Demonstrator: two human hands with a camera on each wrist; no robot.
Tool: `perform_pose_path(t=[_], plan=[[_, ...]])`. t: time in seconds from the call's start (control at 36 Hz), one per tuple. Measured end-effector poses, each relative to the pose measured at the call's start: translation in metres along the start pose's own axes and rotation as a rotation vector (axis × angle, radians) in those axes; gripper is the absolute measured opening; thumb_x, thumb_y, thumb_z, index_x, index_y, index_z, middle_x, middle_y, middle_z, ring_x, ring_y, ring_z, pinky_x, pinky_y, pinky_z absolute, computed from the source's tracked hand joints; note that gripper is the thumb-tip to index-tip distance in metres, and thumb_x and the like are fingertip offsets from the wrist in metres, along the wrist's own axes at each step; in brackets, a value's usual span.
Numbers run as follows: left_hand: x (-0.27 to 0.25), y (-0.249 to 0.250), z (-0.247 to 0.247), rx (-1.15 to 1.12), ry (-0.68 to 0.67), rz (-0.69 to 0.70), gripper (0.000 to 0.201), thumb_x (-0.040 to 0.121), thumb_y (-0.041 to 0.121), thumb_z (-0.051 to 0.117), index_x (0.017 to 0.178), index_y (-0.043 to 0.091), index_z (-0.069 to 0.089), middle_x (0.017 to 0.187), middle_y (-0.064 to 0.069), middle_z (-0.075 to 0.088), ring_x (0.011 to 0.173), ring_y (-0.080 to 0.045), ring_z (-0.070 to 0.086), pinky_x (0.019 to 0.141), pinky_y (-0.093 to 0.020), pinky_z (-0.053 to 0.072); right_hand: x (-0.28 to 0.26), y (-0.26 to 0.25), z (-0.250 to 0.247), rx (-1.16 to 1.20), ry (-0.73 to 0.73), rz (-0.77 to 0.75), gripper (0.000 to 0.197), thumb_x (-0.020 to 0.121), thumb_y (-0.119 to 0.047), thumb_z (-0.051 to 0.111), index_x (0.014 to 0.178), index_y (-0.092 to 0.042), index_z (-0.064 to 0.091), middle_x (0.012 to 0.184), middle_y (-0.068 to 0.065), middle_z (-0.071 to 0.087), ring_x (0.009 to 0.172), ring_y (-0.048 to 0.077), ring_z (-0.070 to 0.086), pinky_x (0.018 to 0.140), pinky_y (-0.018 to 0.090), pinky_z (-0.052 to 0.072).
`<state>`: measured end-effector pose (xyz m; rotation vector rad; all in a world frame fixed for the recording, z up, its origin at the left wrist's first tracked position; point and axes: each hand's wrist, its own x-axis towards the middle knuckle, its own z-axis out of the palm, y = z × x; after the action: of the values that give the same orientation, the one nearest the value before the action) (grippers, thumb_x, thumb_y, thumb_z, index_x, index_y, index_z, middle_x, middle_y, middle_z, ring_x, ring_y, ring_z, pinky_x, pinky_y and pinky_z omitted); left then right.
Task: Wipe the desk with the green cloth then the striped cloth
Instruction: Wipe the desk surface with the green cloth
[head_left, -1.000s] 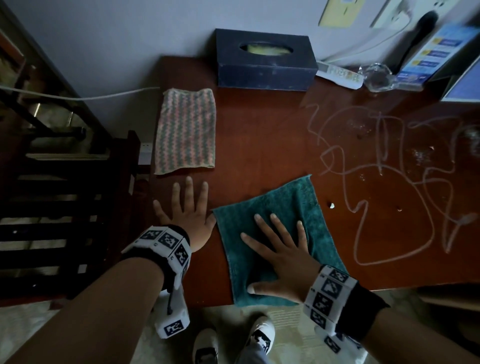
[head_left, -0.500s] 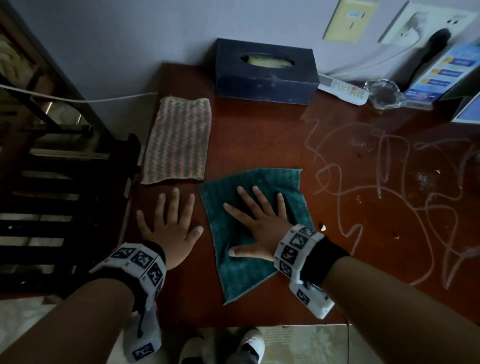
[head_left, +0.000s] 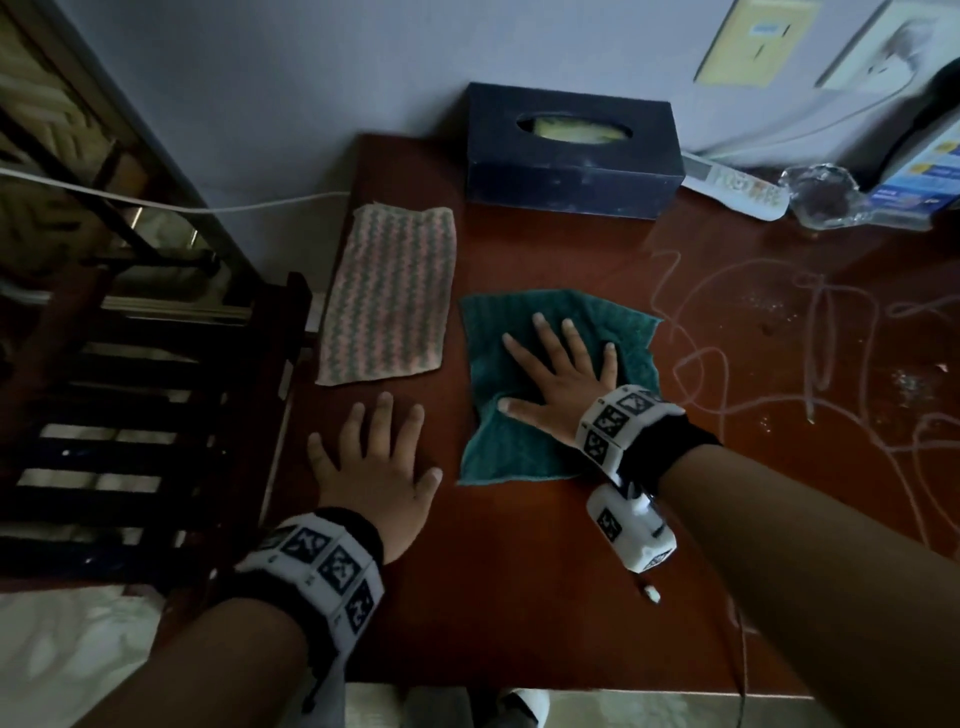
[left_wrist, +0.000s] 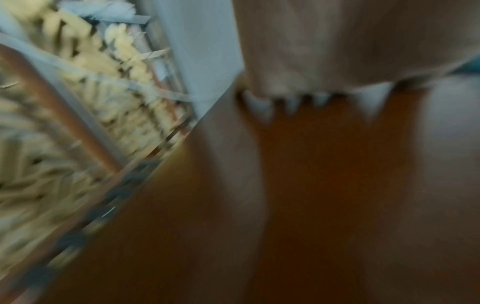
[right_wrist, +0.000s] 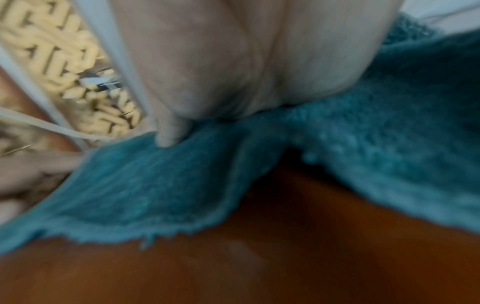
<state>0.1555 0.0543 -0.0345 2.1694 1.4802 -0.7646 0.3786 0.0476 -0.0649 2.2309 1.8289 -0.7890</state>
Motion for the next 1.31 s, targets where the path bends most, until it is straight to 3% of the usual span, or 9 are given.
perform_pose_path(t=[0.11, 0.25, 0.58, 0.83, 0.92, 0.97, 1.06, 1.14, 1.31], plan=[[-0.002, 0.013, -0.012, 0.022, 0.223, 0.081, 0.065, 0.095, 0.049, 0.032, 0.149, 0.024, 0.006, 0.153, -0.003, 0.01, 0.139, -0.024, 0.012, 0.113, -0.052, 0.007, 0.004, 0.002, -0.005, 0.039, 0.018, 0.067, 0.061, 0.093, -0.063, 0.026, 0.14, -0.056, -0.011, 0.151, -0.018, -0.031, 0.14, 0.017, -0.028, 0.107, 0.06, -0.016], [0.018, 0.036, -0.021, 0.025, 0.336, 0.262, 0.056, 0.097, 0.039, 0.034, 0.147, 0.02, 0.017, 0.149, -0.003, 0.02, 0.136, -0.024, 0.022, 0.113, -0.047, 0.015, 0.009, 0.004, -0.009, 0.06, 0.025, 0.132, 0.057, 0.096, -0.058, 0.023, 0.141, -0.054, -0.012, 0.151, -0.016, -0.03, 0.14, 0.017, -0.028, 0.107, 0.06, -0.017], [0.059, 0.09, -0.028, -0.009, 0.126, 0.251, 0.071, 0.098, 0.053, 0.017, 0.149, 0.014, -0.014, 0.153, -0.004, -0.031, 0.141, -0.023, -0.028, 0.108, -0.057, -0.017, 0.03, 0.028, -0.027, -0.021, 0.004, 0.105, 0.078, 0.082, -0.074, 0.036, 0.138, -0.057, -0.017, 0.149, -0.017, -0.033, 0.139, 0.018, -0.03, 0.108, 0.062, -0.014], [0.067, 0.092, -0.017, -0.094, 0.155, 0.232, 0.075, 0.091, 0.065, 0.012, 0.136, 0.026, -0.034, 0.15, 0.0, -0.036, 0.139, -0.02, -0.031, 0.107, -0.056, -0.02, 0.059, 0.047, -0.048, -0.017, 0.005, 0.108, 0.081, 0.079, -0.078, 0.036, 0.14, -0.055, -0.013, 0.152, -0.015, -0.03, 0.14, 0.021, -0.028, 0.107, 0.067, -0.011], [0.066, 0.087, -0.014, -0.067, 0.171, 0.278, 0.075, 0.077, 0.069, -0.009, 0.13, 0.028, -0.039, 0.142, 0.0, -0.046, 0.131, -0.018, -0.041, 0.102, -0.055, -0.027, 0.069, 0.059, -0.056, -0.013, 0.032, 0.13, 0.077, 0.081, -0.077, 0.034, 0.141, -0.056, -0.011, 0.153, -0.015, -0.027, 0.142, 0.02, -0.025, 0.107, 0.067, -0.009], [0.066, 0.082, -0.006, -0.016, 0.198, 0.306, 0.077, 0.069, 0.065, -0.017, 0.134, 0.028, -0.038, 0.142, -0.002, -0.045, 0.13, -0.018, -0.042, 0.1, -0.056, -0.028, 0.076, 0.068, -0.061, -0.001, 0.037, 0.146, 0.078, 0.08, -0.078, 0.033, 0.141, -0.056, -0.01, 0.153, -0.015, -0.027, 0.142, 0.021, -0.024, 0.107, 0.067, -0.008], [0.064, 0.082, -0.005, 0.018, 0.24, 0.308, 0.073, 0.078, 0.065, -0.012, 0.141, 0.031, -0.027, 0.151, -0.007, -0.031, 0.137, -0.021, -0.03, 0.103, -0.059, -0.021, 0.083, 0.08, -0.067, 0.011, 0.029, 0.156, 0.084, 0.073, -0.085, 0.032, 0.14, -0.057, -0.011, 0.153, -0.015, -0.027, 0.142, 0.021, -0.023, 0.106, 0.067, -0.008], [0.065, 0.083, -0.006, 0.044, 0.146, 0.295, 0.072, 0.066, 0.062, -0.025, 0.129, 0.035, -0.043, 0.134, -0.003, -0.054, 0.125, -0.021, -0.048, 0.099, -0.059, -0.027, 0.084, 0.086, -0.069, 0.024, 0.035, 0.17, 0.089, 0.068, -0.089, 0.032, 0.139, -0.058, -0.01, 0.153, -0.016, -0.026, 0.142, 0.022, -0.022, 0.105, 0.068, -0.009], [0.064, 0.083, -0.011, 0.067, 0.086, 0.29, 0.065, 0.071, 0.063, -0.022, 0.125, 0.036, -0.045, 0.127, -0.002, -0.06, 0.121, -0.02, -0.049, 0.103, -0.06, -0.022, 0.081, 0.095, -0.072, 0.062, 0.057, 0.263, 0.09, 0.067, -0.089, 0.033, 0.14, -0.058, -0.009, 0.154, -0.015, -0.025, 0.142, 0.022, -0.022, 0.105, 0.067, -0.009]])
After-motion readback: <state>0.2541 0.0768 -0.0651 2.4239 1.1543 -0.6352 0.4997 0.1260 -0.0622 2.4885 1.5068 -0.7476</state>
